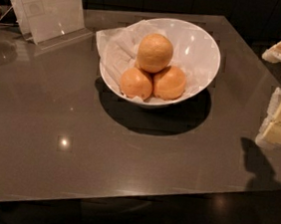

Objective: Pick orange from white bowl

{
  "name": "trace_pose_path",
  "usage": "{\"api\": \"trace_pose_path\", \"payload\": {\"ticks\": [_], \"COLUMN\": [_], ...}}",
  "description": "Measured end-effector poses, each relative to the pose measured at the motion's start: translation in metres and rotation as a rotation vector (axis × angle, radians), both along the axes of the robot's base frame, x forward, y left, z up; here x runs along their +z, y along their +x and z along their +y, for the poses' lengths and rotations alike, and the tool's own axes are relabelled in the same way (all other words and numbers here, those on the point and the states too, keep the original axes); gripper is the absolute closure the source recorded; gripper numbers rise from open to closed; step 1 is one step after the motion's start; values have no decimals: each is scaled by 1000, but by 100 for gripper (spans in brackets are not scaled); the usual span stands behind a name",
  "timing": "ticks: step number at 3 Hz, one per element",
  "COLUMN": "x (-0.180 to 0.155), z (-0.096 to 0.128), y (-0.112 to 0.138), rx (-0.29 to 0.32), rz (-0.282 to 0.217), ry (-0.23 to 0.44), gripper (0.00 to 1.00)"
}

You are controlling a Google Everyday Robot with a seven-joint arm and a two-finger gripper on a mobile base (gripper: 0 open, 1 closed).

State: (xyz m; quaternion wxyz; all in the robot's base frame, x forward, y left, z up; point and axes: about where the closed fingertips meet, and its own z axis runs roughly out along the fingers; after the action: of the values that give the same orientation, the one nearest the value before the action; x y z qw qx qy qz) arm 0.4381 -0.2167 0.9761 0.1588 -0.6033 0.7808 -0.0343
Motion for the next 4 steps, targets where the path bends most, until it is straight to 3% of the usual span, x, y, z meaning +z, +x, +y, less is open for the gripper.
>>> {"api": "trace_pose_path", "payload": {"ticks": [2,4], "x": [5,5], "z": [3,41], "y": [7,67], "rx": [8,150], "rz": [-16,-3], "ry": [15,117], "gripper": [0,0]}}
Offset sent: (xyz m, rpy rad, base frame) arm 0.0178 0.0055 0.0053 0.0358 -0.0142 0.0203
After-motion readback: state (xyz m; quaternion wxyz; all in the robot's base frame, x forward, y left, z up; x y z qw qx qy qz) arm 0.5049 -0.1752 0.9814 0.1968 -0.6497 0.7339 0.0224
